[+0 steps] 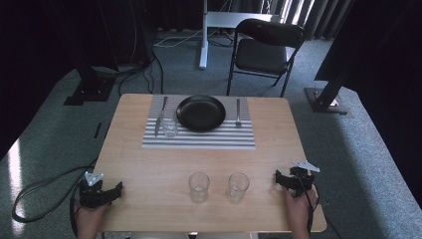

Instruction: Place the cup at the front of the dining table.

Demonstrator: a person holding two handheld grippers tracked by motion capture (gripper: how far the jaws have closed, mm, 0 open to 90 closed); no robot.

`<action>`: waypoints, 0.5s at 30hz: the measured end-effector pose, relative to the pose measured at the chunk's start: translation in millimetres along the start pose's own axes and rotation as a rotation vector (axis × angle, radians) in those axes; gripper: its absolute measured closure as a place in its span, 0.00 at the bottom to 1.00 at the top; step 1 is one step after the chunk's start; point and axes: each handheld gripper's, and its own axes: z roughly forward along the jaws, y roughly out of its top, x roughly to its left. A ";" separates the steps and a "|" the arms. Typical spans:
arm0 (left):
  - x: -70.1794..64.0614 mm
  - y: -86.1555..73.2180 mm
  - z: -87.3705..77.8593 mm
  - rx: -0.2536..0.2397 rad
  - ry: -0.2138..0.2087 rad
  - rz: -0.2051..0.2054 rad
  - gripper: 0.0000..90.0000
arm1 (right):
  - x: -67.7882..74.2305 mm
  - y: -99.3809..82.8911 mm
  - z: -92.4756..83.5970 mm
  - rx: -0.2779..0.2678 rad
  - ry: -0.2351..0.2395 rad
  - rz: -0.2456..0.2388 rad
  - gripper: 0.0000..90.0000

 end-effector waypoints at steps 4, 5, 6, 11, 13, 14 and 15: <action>-2.0 1.2 1.1 0.005 0.016 -0.014 0.16 | 0.1 0.0 0.0 0.001 0.000 0.001 0.13; -2.6 2.2 2.5 0.011 0.008 -0.008 0.13 | 0.0 0.0 0.0 0.000 0.000 0.000 0.13; -2.9 3.0 3.3 0.014 0.007 -0.004 0.11 | 0.0 0.0 0.0 0.000 0.000 0.001 0.13; -2.8 6.3 6.9 0.015 0.002 -0.001 0.10 | 0.1 0.0 0.0 0.000 0.000 0.000 0.13; -3.3 7.3 8.2 0.026 0.005 -0.004 0.08 | 0.1 0.0 0.0 0.000 0.000 0.001 0.13; -4.1 8.0 9.7 0.039 -0.001 0.002 0.02 | 0.1 0.0 0.0 0.000 0.000 0.000 0.13; -4.3 8.1 9.7 0.040 0.000 0.001 0.00 | 0.1 0.0 0.0 0.000 0.000 0.000 0.13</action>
